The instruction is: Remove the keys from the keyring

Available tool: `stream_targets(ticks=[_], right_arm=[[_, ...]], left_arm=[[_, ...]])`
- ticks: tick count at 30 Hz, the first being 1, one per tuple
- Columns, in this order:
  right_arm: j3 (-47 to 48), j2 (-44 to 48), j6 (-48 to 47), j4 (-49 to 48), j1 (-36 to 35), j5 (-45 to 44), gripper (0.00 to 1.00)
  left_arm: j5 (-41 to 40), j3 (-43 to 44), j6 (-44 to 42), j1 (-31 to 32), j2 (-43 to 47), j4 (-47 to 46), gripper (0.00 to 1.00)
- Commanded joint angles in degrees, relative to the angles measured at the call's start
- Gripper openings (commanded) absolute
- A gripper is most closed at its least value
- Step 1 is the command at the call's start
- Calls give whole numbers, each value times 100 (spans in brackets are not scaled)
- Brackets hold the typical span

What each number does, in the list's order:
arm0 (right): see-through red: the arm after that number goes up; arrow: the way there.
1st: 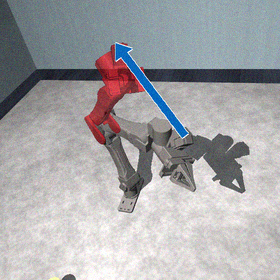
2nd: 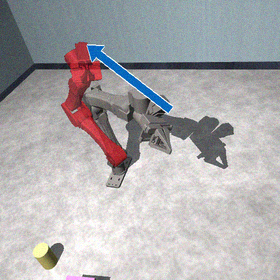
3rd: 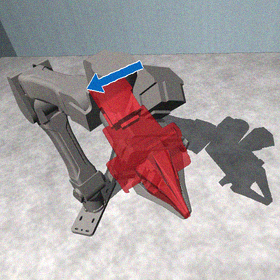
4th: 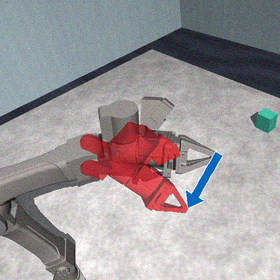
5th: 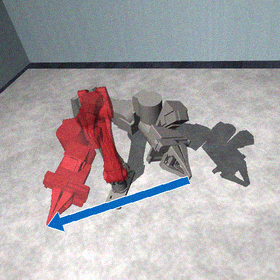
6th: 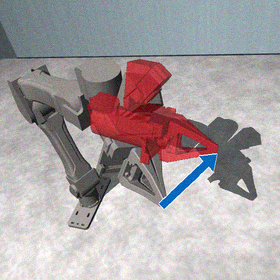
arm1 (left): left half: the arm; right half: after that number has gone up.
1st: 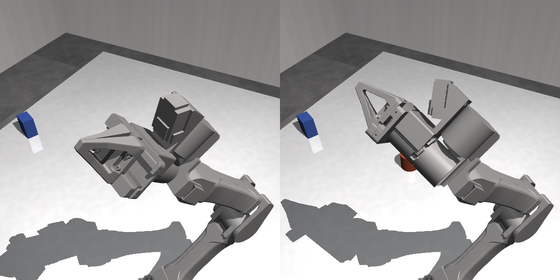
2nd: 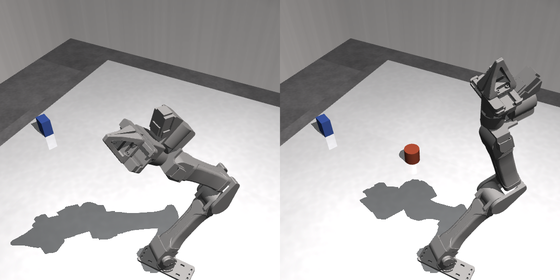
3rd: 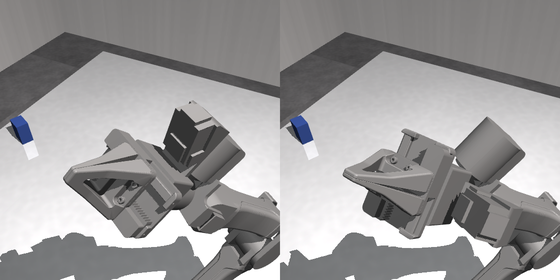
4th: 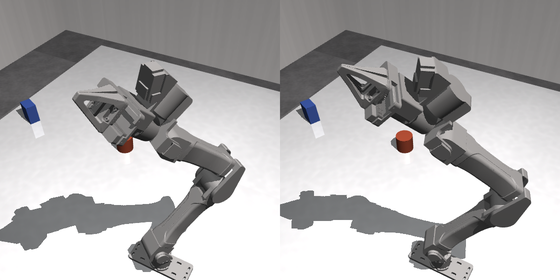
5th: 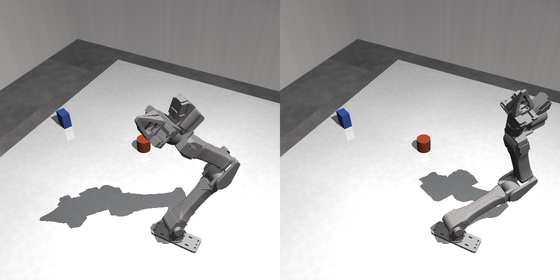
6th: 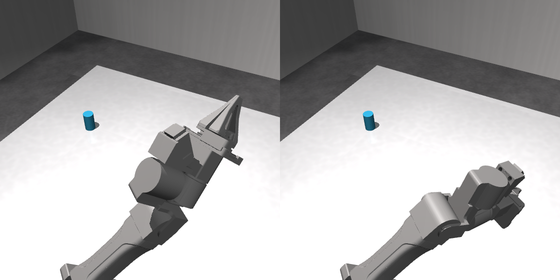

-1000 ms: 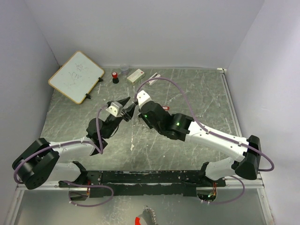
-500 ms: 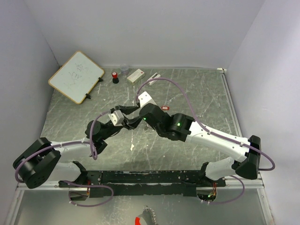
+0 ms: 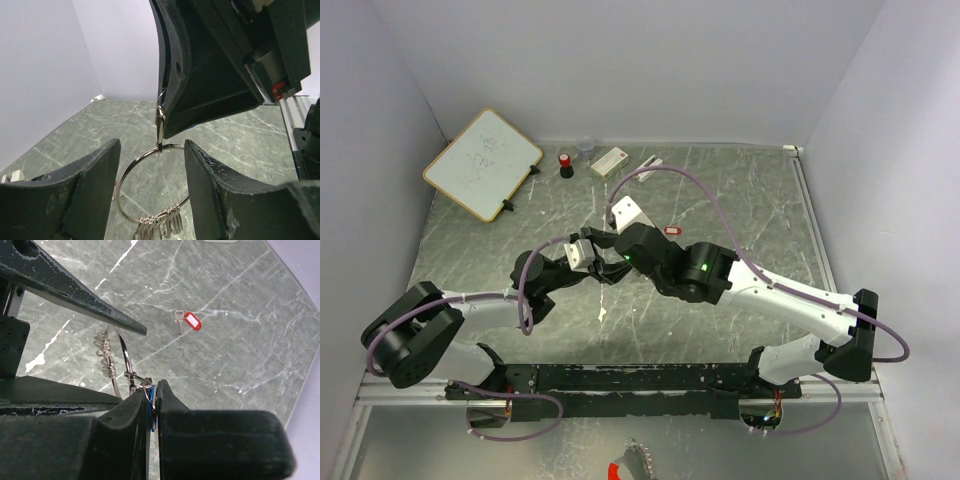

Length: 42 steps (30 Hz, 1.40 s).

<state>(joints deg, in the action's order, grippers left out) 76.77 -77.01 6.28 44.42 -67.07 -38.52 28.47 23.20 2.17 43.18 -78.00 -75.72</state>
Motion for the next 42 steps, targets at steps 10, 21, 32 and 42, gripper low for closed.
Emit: stream_targets(ticks=[10, 21, 32, 42], right_arm=[[225, 50, -57, 192, -255, -503, 0], [215, 124, -76, 156, -335, -590, 0], [295, 41, -53, 227, -368, -600, 0], [570, -139, 141, 353, -456, -705, 0]], left_arm=[[750, 320, 240, -32, -228, -649, 51], [1037, 427, 214, -40, -358, -592, 36], [509, 390, 175, -41, -298, -494, 40], [-245, 364, 383, -46, -280, -218, 43]])
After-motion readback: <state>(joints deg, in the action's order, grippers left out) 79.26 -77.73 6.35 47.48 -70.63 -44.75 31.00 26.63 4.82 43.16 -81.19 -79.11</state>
